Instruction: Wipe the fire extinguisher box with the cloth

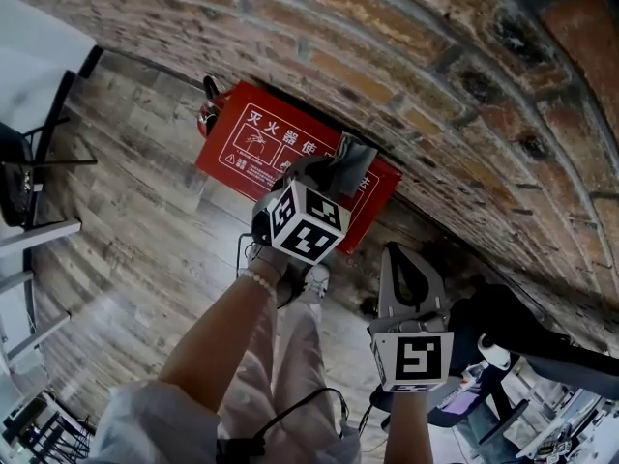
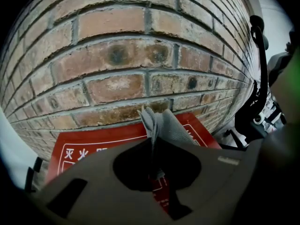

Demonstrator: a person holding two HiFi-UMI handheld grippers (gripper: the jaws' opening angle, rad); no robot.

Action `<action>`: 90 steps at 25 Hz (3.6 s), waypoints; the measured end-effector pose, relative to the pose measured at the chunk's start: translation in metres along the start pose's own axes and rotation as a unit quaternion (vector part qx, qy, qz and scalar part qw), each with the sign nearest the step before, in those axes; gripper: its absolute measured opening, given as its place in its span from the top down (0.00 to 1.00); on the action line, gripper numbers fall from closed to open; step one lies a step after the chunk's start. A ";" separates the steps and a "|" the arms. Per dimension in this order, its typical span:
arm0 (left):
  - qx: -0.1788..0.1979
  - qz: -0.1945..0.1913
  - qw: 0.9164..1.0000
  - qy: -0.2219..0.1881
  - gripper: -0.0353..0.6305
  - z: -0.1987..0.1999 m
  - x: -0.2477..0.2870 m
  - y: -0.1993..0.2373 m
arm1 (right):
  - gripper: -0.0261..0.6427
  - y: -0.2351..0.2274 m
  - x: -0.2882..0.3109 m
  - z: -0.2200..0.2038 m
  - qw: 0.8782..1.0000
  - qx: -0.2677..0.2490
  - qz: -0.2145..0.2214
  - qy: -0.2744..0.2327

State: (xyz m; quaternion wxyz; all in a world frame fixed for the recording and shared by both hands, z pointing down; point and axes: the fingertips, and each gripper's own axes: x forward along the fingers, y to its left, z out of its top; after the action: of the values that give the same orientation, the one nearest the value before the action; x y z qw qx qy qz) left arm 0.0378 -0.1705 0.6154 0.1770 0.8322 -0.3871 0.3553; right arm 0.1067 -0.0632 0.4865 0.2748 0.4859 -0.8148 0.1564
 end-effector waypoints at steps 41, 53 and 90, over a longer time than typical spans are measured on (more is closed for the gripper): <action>-0.017 0.089 0.996 0.012 0.93 -0.039 -0.040 0.173 | 0.95 0.071 0.052 0.035 0.999 -0.027 0.034 0.013; -0.019 0.113 0.993 0.015 0.93 -0.046 -0.049 0.208 | 0.95 0.077 0.056 0.034 0.999 -0.027 0.035 0.017; -0.009 -0.081 0.994 -0.066 0.93 0.001 -0.120 -0.046 | 0.95 0.016 -0.037 0.006 0.999 0.020 -0.028 -0.003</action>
State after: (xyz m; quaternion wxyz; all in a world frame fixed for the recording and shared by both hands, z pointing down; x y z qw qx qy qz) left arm 0.0204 -0.0799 0.5263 0.1867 0.8810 -0.3320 0.2806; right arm 0.1042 -0.0327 0.4598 0.2668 0.5147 -0.7983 0.1629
